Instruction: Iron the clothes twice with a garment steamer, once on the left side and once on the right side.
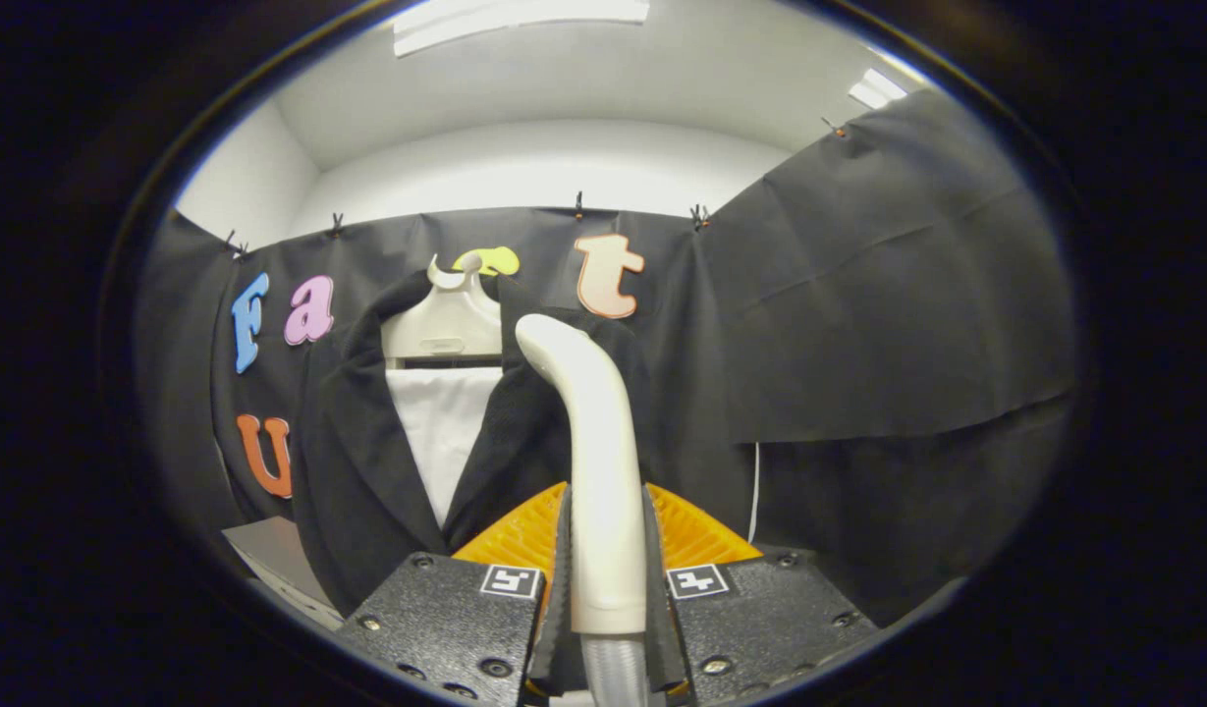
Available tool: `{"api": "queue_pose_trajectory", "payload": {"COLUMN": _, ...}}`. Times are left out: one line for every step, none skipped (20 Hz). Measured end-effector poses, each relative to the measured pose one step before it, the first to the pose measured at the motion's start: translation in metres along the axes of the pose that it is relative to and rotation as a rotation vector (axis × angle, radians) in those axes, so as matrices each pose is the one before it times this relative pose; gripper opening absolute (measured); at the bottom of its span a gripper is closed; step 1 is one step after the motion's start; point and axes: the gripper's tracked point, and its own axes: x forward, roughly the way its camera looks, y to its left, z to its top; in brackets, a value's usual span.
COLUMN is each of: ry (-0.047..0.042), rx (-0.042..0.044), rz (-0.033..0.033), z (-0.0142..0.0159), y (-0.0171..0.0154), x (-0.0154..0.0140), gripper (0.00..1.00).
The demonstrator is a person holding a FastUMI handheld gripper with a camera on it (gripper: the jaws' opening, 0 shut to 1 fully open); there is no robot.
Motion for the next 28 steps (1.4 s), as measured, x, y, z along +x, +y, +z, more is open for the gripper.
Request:
{"api": "queue_pose_trajectory", "payload": {"ry": 0.00606, "rx": -0.00998, "rz": -0.00118, "z": -0.00469, "y": 0.00185, "x": -0.0021, "gripper": 0.34}}
{"api": "queue_pose_trajectory", "payload": {"ry": 0.00061, "rx": -0.0089, "rz": -0.00495, "z": -0.00366, "y": 0.00068, "x": -0.00248, "gripper": 0.34}}
{"api": "queue_pose_trajectory", "payload": {"ry": 0.00204, "rx": -0.01213, "rz": -0.00705, "z": -0.00366, "y": -0.00033, "x": -0.00127, "gripper": 0.34}}
{"api": "queue_pose_trajectory", "payload": {"ry": 0.00252, "rx": -0.00733, "rz": -0.00574, "z": -0.00509, "y": -0.00041, "x": -0.00271, "gripper": 0.34}}
{"api": "queue_pose_trajectory", "payload": {"ry": 0.00505, "rx": -0.00391, "rz": -0.00579, "z": -0.00397, "y": -0.00011, "x": -0.00304, "gripper": 0.34}}
{"api": "queue_pose_trajectory", "payload": {"ry": 0.00485, "rx": -0.00139, "rz": -0.00734, "z": -0.00482, "y": -0.00109, "x": -0.00303, "gripper": 0.34}}
{"api": "queue_pose_trajectory", "payload": {"ry": 0.00616, "rx": -0.00885, "rz": -0.01044, "z": -0.0058, "y": -0.00128, "x": -0.00189, "gripper": 0.34}}
{"api": "queue_pose_trajectory", "payload": {"ry": 0.00849, "rx": -0.00556, "rz": -0.01106, "z": -0.00728, "y": -0.00183, "x": -0.00198, "gripper": 0.34}}
{"api": "queue_pose_trajectory", "payload": {"ry": 0.01115, "rx": -0.00241, "rz": -0.00822, "z": -0.0068, "y": -0.00154, "x": -0.00309, "gripper": 0.34}}
{"api": "queue_pose_trajectory", "payload": {"ry": 0.01165, "rx": -0.00127, "rz": -0.00936, "z": -0.00776, "y": -0.00113, "x": -0.00209, "gripper": 0.34}}
{"api": "queue_pose_trajectory", "payload": {"ry": 0.0172, "rx": -0.00392, "rz": -0.01028, "z": -0.01088, "y": -0.00171, "x": -0.00209, "gripper": 0.34}}
{"api": "queue_pose_trajectory", "payload": {"ry": 0.01151, "rx": -0.0036, "rz": -0.008, "z": -0.00929, "y": -0.0011, "x": -0.00157, "gripper": 0.34}}
{"api": "queue_pose_trajectory", "payload": {"ry": 0.01368, "rx": -0.00619, "rz": -0.00778, "z": -0.00902, "y": -0.00049, "x": -0.00193, "gripper": 0.34}}
{"api": "queue_pose_trajectory", "payload": {"ry": 0.01332, "rx": -0.00815, "rz": -0.00785, "z": -0.00893, "y": 0.0, "x": -0.00248, "gripper": 0.34}}
{"api": "queue_pose_trajectory", "payload": {"ry": 0.00995, "rx": -0.00426, "rz": -0.00426, "z": -0.00768, "y": 0.00014, "x": -0.0016, "gripper": 0.34}}
{"api": "queue_pose_trajectory", "payload": {"ry": 0.00887, "rx": -0.00473, "rz": -0.0035, "z": -0.00548, "y": 0.00084, "x": -0.0018, "gripper": 0.34}}
{"api": "queue_pose_trajectory", "payload": {"ry": 0.00729, "rx": -0.00947, "rz": -0.0073, "z": -0.00811, "y": 0.00128, "x": -0.00281, "gripper": 0.34}}
{"api": "queue_pose_trajectory", "payload": {"ry": 0.00694, "rx": -0.01033, "rz": -0.00671, "z": -0.0071, "y": 0.00025, "x": -0.00216, "gripper": 0.34}}
{"api": "queue_pose_trajectory", "payload": {"ry": 0.00602, "rx": -0.00536, "rz": -0.00422, "z": -0.00654, "y": -0.00002, "x": -0.00293, "gripper": 0.34}}
{"api": "queue_pose_trajectory", "payload": {"ry": 0.00905, "rx": -0.00691, "rz": -0.00456, "z": -0.0073, "y": 0.0007, "x": -0.00124, "gripper": 0.34}}
{"api": "queue_pose_trajectory", "payload": {"ry": 0.0095, "rx": -0.00515, "rz": -0.0063, "z": -0.00878, "y": -0.00008, "x": -0.00286, "gripper": 0.34}}
{"api": "queue_pose_trajectory", "payload": {"ry": 0.00857, "rx": -0.00221, "rz": -0.00649, "z": -0.0072, "y": 0.0, "x": -0.00123, "gripper": 0.34}}
{"api": "queue_pose_trajectory", "payload": {"ry": 0.00989, "rx": -0.00754, "rz": -0.0078, "z": -0.00866, "y": -0.00066, "x": -0.00045, "gripper": 0.34}}
{"api": "queue_pose_trajectory", "payload": {"ry": 0.01087, "rx": -0.00603, "rz": -0.00896, "z": -0.00929, "y": -0.00086, "x": -0.00031, "gripper": 0.34}}
{"api": "queue_pose_trajectory", "payload": {"ry": 0.01245, "rx": -0.00491, "rz": -0.00731, "z": -0.0088, "y": -0.00088, "x": -0.00139, "gripper": 0.34}}
{"api": "queue_pose_trajectory", "payload": {"ry": 0.01333, "rx": -0.00329, "rz": -0.00498, "z": -0.007, "y": 0.00163, "x": 0.00021, "gripper": 0.34}}
{"api": "queue_pose_trajectory", "payload": {"ry": 0.01513, "rx": -0.00557, "rz": -0.00676, "z": -0.0074, "y": 0.00258, "x": -0.00401, "gripper": 0.34}}
{"api": "queue_pose_trajectory", "payload": {"ry": 0.01129, "rx": -0.00508, "rz": -0.0065, "z": -0.00756, "y": 0.0, "x": -0.00053, "gripper": 0.34}}
